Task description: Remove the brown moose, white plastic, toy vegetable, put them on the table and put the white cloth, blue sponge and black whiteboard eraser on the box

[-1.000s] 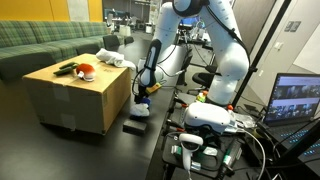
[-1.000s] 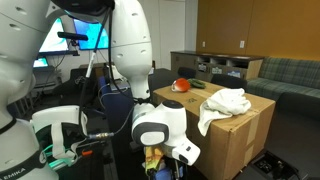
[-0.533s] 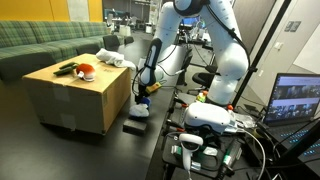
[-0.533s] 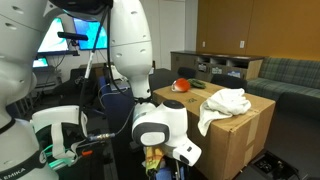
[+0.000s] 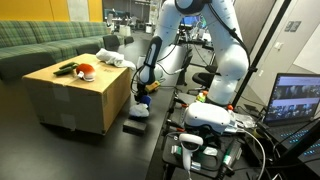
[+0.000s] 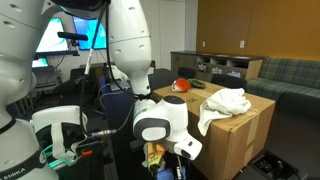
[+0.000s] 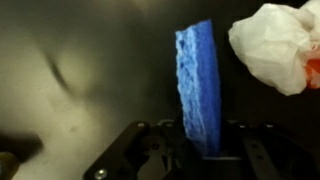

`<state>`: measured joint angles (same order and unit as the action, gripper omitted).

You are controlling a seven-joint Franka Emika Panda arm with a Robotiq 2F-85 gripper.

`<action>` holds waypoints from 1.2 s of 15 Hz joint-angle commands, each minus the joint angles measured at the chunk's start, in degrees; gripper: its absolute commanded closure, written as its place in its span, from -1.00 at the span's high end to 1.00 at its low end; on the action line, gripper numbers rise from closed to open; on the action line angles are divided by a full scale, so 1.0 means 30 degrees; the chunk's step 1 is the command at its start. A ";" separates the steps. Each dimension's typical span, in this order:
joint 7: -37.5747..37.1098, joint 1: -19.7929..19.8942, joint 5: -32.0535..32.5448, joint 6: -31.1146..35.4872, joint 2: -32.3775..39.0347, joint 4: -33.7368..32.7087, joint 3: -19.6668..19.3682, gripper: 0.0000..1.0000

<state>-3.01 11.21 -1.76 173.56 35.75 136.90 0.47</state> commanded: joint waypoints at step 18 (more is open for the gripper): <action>-0.0194 -0.4573 0.0693 -1.0845 -1.3524 -0.0495 0.0992 -0.92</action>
<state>-1.21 -1.79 -1.35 140.75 -2.49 136.92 2.92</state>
